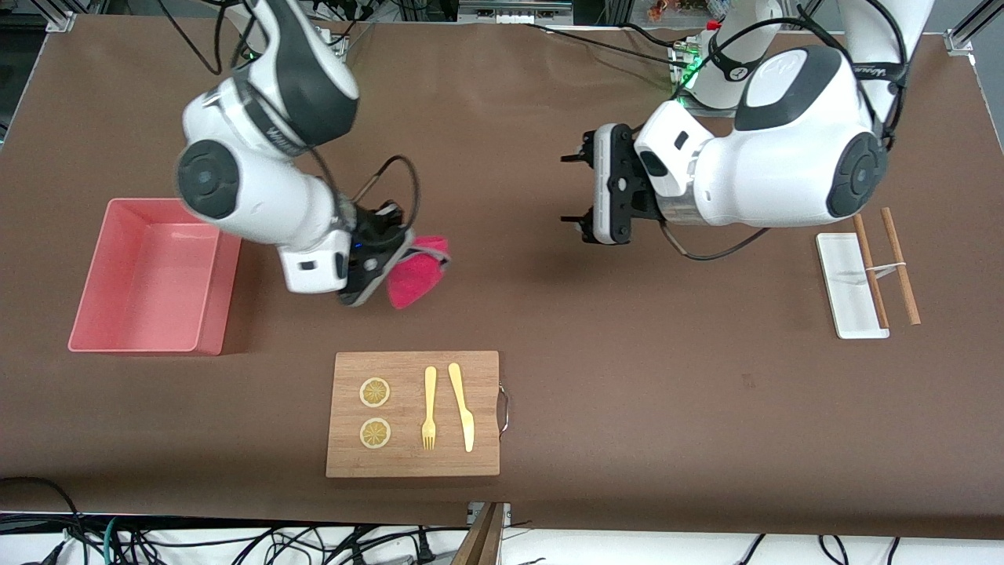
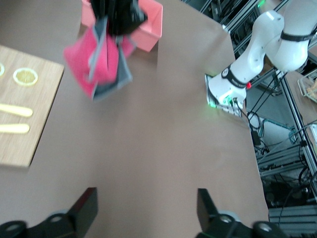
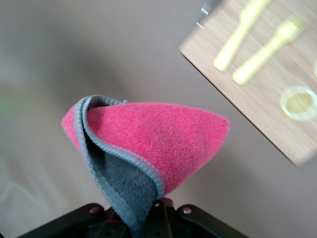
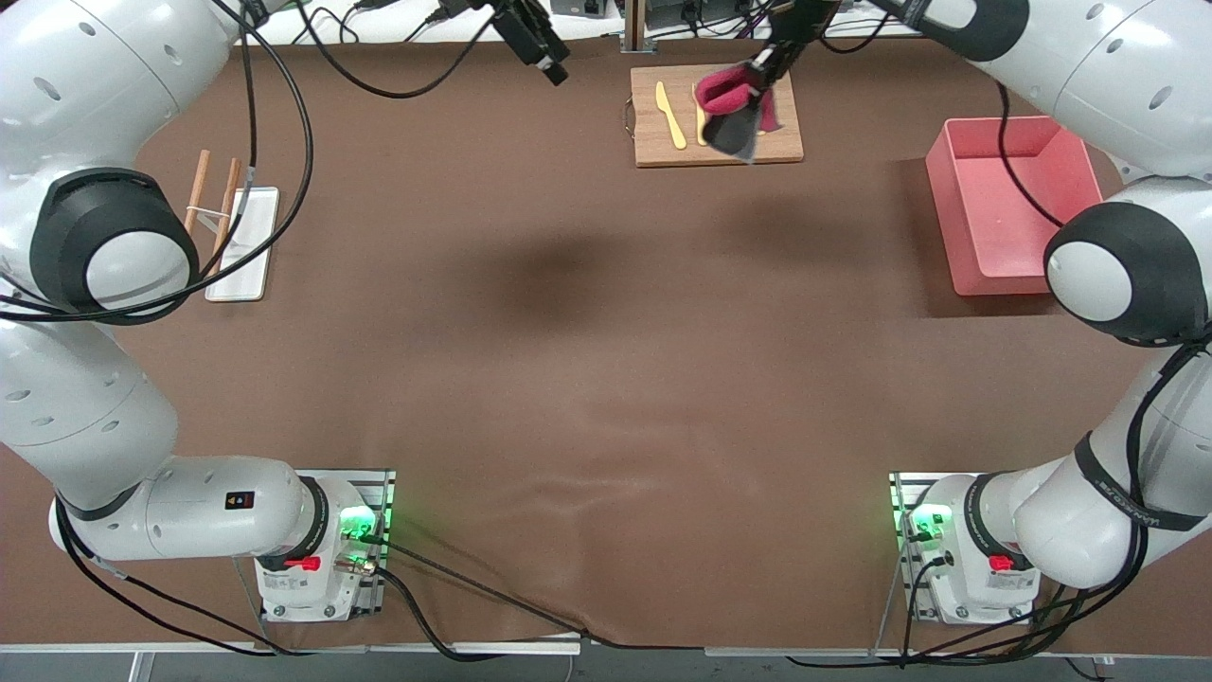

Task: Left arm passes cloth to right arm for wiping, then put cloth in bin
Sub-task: 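Lower the cloth with the right gripper while the left gripper retracts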

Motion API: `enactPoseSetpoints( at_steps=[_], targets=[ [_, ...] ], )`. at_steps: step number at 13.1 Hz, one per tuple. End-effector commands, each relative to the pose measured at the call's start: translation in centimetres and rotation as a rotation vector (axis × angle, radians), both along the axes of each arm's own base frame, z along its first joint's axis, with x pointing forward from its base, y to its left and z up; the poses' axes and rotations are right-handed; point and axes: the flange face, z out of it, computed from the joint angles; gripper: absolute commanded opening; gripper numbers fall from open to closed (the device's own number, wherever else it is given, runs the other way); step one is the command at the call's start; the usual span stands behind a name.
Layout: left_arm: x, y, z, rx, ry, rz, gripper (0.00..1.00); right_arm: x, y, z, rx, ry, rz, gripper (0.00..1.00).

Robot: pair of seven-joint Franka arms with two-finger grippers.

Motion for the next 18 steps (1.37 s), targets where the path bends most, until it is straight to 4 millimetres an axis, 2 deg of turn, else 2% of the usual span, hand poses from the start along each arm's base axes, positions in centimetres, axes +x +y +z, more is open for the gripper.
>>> enactPoseSetpoints(
  at_steps=[1, 3, 6, 8, 9, 10, 12, 14, 16, 17, 18],
  targets=[
    [0.0, 3.8, -0.6, 0.139, -0.002, -0.021, 1.00, 0.7, -5.2, -0.3, -0.096, 0.052, -0.046, 0.00],
    [0.2, 5.8, -1.4, 0.265, -0.018, -0.023, 1.00, 1.1, -9.2, -2.2, -0.207, 0.089, -0.082, 0.00],
    [0.6, 8.0, -2.2, 0.506, -0.003, 0.104, 1.00, 0.7, -14.5, -5.4, -0.284, 0.145, -0.151, 0.00],
    [0.7, 9.1, -1.8, 0.629, -0.005, 0.211, 1.00, -0.9, -17.5, -7.1, -0.295, 0.165, -0.242, 0.00],
    [0.9, 9.8, -1.6, 0.662, -0.007, 0.252, 1.00, -2.6, -18.5, -8.0, -0.301, 0.142, -0.290, 0.00],
    [1.2, 10.5, -1.4, 0.686, -0.024, 0.270, 1.00, -4.4, -19.2, -8.7, -0.327, 0.100, -0.336, 0.00],
    [0.8, 12.1, 0.9, 0.741, -0.079, 0.320, 1.00, -7.8, -19.9, -11.2, -0.341, 0.061, -0.421, 0.00],
    [0.5, 15.2, 2.5, 0.767, -0.085, 0.394, 1.00, -9.6, -20.5, -14.5, -0.343, 0.054, -0.462, 0.00],
    [-0.1, 18.7, 3.8, 0.806, -0.079, 0.483, 1.00, -11.4, -21.3, -18.9, -0.331, -0.003, -0.487, 0.00],
    [-0.5, 19.7, 4.2, 0.798, -0.064, 0.512, 1.00, -11.9, -21.7, -21.3, -0.337, -0.028, -0.511, 0.00],
    [-0.7, 21.4, 4.6, 0.783, -0.044, 0.566, 1.00, -11.9, -21.7, -22.7, -0.340, -0.050, -0.521, 0.00]
  ],
)
